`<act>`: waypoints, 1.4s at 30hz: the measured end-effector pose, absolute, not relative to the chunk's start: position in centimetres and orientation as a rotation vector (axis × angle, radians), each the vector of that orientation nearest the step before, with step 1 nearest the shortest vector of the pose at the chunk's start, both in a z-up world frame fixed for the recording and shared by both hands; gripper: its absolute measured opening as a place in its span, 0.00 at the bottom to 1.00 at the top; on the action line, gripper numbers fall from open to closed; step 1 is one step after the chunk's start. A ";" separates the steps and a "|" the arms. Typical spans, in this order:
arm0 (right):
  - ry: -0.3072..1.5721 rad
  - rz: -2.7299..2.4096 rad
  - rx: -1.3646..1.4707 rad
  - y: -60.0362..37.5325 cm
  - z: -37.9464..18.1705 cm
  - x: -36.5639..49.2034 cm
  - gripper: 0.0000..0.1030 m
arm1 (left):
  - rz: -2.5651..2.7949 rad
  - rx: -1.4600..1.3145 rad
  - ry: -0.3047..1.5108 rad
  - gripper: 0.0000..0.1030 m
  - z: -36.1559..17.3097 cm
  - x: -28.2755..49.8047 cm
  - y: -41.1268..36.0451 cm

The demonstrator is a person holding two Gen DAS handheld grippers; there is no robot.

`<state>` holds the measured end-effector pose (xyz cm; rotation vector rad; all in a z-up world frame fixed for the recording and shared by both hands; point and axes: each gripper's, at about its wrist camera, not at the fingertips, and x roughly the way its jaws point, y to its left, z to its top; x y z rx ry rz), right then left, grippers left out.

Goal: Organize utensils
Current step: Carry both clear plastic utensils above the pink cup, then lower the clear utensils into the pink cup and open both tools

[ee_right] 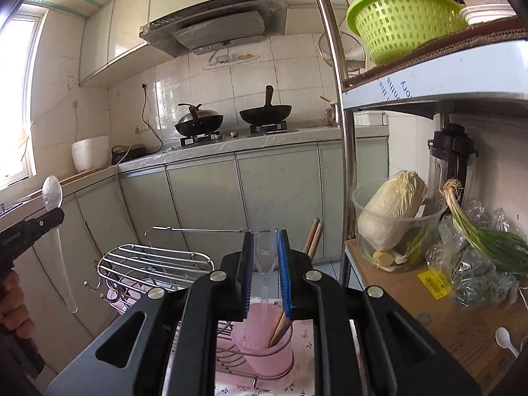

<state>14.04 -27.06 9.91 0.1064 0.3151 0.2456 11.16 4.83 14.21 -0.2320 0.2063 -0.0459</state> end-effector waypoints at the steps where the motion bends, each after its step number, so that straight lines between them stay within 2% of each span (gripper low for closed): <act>1: 0.322 0.248 0.107 -27.1 9.6 14.1 0.14 | -0.027 -0.222 0.190 0.03 14.0 11.6 4.6; 11: 0.350 0.256 0.104 -26.8 8.3 14.5 0.14 | 0.149 -0.097 0.038 0.03 9.9 13.8 2.2; 16: 0.362 0.255 0.106 -26.7 8.0 14.7 0.14 | 0.178 -0.067 0.041 0.03 7.5 13.5 1.8; 22: 0.385 0.255 0.101 -26.6 7.5 14.8 0.14 | 0.143 -0.079 0.119 0.03 5.5 12.1 2.4; 28: 0.425 0.258 0.094 -26.4 6.8 15.1 0.14 | 0.084 -0.153 0.280 0.03 3.6 12.4 4.0; 35: 0.465 0.247 0.071 -26.0 6.2 15.2 0.14 | 0.037 -0.198 0.400 0.04 3.1 13.5 5.1; 38: 0.470 0.241 0.058 -25.9 6.3 15.1 0.15 | 0.029 -0.238 0.431 0.08 3.2 13.8 5.9; 40: 0.481 0.238 0.052 -26.0 6.3 15.2 0.15 | 0.025 -0.268 0.451 0.24 3.3 14.0 6.4; 41: 0.487 0.240 0.051 -26.0 6.3 15.2 0.16 | 0.020 -0.283 0.457 0.25 3.4 14.0 6.6; 42: 0.491 0.244 0.053 -26.1 6.3 15.2 0.25 | 0.011 -0.295 0.465 0.25 3.4 14.1 6.9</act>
